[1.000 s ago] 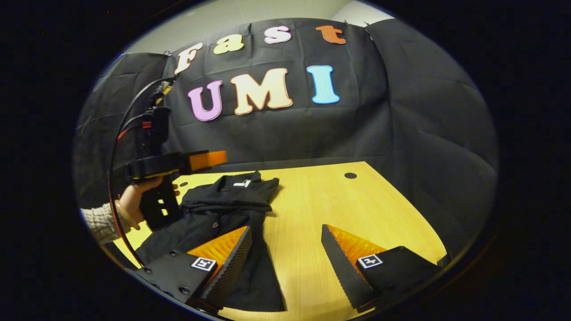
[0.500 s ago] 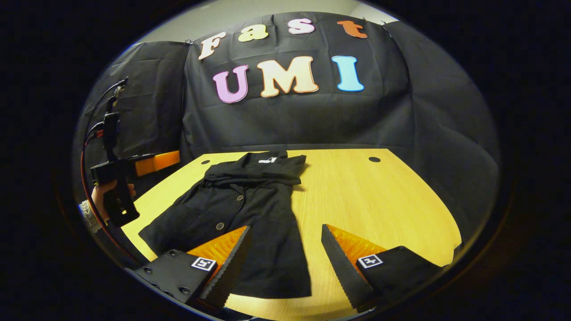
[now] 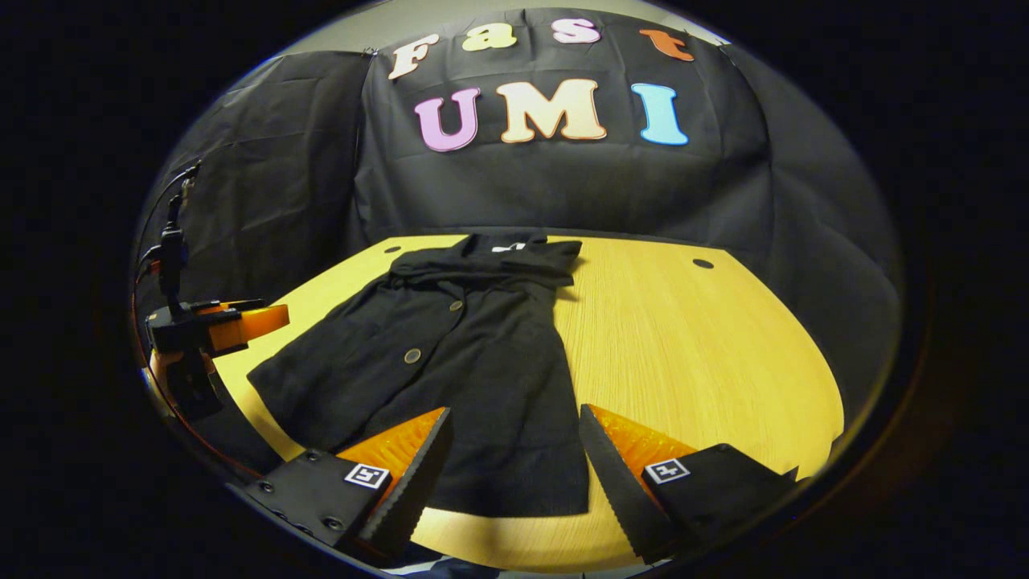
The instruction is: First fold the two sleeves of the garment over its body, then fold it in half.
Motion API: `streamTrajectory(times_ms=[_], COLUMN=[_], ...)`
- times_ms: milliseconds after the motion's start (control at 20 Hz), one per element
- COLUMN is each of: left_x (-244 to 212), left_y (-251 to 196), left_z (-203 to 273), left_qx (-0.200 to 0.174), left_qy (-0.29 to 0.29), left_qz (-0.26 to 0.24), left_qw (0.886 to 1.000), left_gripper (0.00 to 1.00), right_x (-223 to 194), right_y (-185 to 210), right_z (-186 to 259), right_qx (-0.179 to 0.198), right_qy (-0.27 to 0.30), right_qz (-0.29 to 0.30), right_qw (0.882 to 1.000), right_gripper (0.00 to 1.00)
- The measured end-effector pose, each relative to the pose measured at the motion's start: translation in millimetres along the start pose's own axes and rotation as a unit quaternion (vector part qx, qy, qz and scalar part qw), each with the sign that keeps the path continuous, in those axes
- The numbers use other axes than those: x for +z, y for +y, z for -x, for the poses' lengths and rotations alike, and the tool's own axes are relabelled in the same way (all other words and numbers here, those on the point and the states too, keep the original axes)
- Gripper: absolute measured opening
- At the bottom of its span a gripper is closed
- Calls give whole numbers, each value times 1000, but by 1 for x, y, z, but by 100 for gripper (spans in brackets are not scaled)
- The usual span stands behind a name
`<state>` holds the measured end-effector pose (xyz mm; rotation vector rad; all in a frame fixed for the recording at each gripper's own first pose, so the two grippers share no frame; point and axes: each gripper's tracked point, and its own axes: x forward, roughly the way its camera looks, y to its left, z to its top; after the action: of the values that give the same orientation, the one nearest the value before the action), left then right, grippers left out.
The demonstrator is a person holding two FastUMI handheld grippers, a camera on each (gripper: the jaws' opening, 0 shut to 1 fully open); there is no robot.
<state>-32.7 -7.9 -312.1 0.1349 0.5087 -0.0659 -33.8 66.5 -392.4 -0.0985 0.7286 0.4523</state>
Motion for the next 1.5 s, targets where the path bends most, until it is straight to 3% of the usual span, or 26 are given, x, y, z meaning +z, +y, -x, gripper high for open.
streamTrajectory(times_ms=[450,750,1000,1250,1350,1450,1500], left_x=[-85,-94,-94,-91,-89,-88,-89], left_y=[4,7,4,-2,-4,-4,-4], left_z=[22,17,15,18,16,16,17], left_qx=[9,18,4,-3,-6,-8,-10], left_qy=[91,101,96,99,101,105,109], left_qz=[-13,-6,-10,13,6,12,13], left_qw=[996,995,995,995,995,994,994], left_gripper=[95,96,94,88,82,82,81], right_x=[-39,-50,-51,-50,-50,-49,-50], right_y=[-10,-3,-3,0,4,5,8], right_z=[-11,-14,-11,-12,-10,-11,-8], right_qx=[-6,-9,-6,3,11,13,16], right_qy=[41,54,51,53,56,57,57], right_qz=[-8,6,6,6,6,8,8], right_qw=[999,998,999,999,998,998,998], right_gripper=[99,99,99,75,76,60,58])
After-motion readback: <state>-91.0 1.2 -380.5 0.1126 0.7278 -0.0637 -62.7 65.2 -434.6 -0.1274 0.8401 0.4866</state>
